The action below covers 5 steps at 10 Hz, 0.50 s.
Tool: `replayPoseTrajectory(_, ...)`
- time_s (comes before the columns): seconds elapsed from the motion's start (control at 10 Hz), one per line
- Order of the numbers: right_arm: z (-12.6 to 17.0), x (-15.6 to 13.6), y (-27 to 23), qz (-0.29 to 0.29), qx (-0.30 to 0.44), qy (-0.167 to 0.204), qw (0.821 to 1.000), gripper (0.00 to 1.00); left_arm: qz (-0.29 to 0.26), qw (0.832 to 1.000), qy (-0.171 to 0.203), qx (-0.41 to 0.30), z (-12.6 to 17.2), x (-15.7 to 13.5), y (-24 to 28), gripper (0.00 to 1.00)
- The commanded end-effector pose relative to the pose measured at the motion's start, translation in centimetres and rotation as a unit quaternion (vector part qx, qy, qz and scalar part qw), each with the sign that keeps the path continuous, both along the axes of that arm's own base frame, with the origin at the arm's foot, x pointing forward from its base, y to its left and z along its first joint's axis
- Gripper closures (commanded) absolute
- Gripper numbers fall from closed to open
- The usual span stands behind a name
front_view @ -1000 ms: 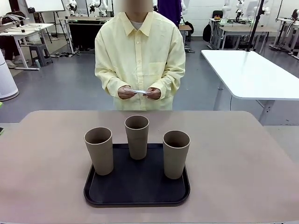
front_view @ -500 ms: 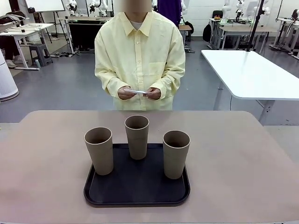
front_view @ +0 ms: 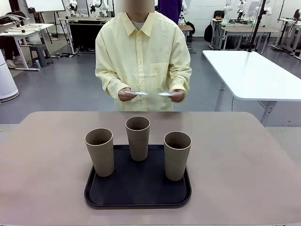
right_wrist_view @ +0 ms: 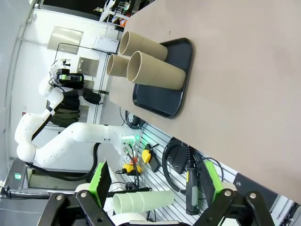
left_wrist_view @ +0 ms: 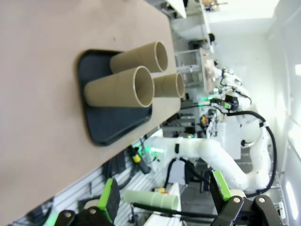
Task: Place coasters on the table and set cups on them.
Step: Pick up one Reusable plastic cup and place it on a coaster set by the human.
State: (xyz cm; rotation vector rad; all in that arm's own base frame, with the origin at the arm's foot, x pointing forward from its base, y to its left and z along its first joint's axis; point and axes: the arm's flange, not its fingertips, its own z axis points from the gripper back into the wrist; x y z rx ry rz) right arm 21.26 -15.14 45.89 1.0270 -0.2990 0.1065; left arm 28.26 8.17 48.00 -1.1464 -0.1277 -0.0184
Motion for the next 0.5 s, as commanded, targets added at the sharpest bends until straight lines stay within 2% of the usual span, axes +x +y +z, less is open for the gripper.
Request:
replayPoseTrajectory(0.0, -0.03, 0.1, -0.01, 0.001, 0.006, -0.001, 1.0, 0.0, -0.002, 1.0, -0.004, -0.003, 0.01, -0.04, 0.07, 0.0)
replayPoseTrajectory(0.4, -0.03, 0.1, -0.01, 0.001, 0.006, -0.001, 1.0, 0.0, -0.002, 1.0, -0.004, -0.003, 0.01, -0.04, 0.07, 0.0)
